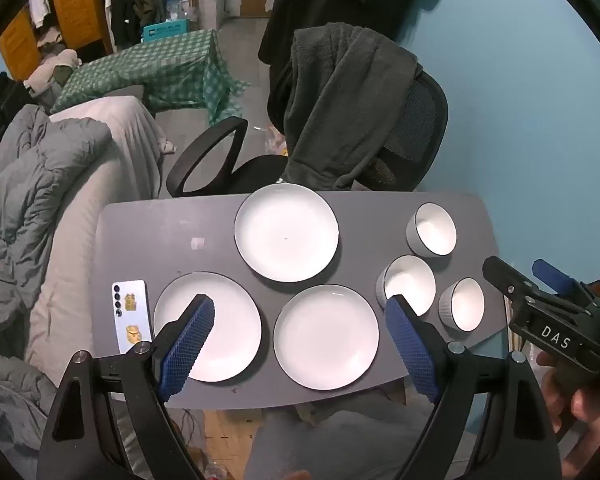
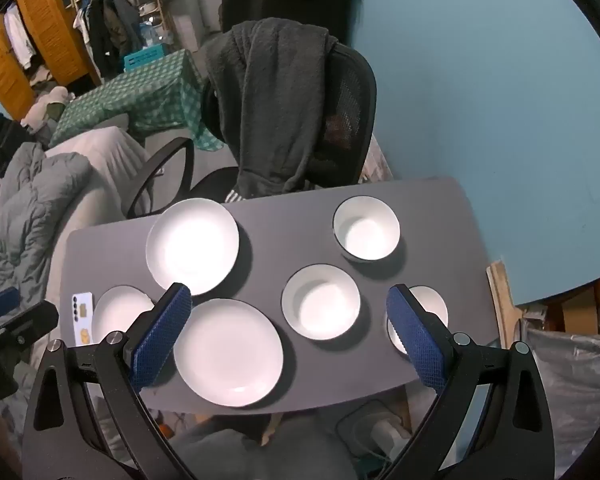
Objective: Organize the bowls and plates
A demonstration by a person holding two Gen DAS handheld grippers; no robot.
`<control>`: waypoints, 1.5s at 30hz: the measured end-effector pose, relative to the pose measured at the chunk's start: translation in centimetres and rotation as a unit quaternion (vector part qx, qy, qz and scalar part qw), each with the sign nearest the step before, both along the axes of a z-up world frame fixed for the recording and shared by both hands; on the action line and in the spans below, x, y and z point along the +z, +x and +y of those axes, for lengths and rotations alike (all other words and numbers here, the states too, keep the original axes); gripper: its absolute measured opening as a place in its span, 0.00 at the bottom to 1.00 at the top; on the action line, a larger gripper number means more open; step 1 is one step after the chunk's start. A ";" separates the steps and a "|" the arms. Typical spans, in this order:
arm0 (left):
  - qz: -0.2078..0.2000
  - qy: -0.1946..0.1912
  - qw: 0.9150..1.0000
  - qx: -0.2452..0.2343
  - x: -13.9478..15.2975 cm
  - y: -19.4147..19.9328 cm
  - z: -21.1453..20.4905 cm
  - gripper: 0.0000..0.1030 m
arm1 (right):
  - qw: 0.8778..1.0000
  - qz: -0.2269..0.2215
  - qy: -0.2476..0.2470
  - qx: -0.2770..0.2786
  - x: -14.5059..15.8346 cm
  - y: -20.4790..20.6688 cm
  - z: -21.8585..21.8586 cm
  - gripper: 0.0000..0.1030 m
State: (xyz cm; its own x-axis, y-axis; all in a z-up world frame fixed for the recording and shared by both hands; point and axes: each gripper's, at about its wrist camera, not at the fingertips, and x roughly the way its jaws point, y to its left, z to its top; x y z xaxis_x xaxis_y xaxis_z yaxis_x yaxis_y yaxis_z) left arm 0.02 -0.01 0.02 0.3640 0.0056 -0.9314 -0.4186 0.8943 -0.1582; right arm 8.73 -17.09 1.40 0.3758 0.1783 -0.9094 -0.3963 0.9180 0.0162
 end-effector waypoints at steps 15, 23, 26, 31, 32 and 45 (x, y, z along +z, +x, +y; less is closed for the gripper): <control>-0.033 -0.033 0.999 0.003 0.7 -0.8 0.3 0.86 | 1.000 -0.005 0.001 0.006 1.0 -1.3 1.1 0.94; -0.041 -0.038 0.998 0.003 0.8 -0.9 0.3 0.86 | 1.000 0.005 0.005 0.008 0.4 -0.7 0.4 0.94; -0.042 -0.039 0.998 0.002 0.8 -1.1 0.2 0.86 | 1.000 0.005 0.004 0.008 0.4 -0.7 0.5 0.94; -0.041 -0.040 0.998 0.004 0.7 -1.2 0.3 0.86 | 1.000 0.006 0.004 0.008 0.4 -0.8 0.5 0.94; -0.040 -0.040 0.998 0.004 0.8 -1.1 0.3 0.86 | 1.000 0.006 0.004 0.007 0.4 -0.8 0.5 0.94; -0.037 -0.045 0.998 0.007 0.4 -1.2 0.2 0.86 | 1.000 0.008 0.006 0.011 0.3 -1.0 0.5 0.94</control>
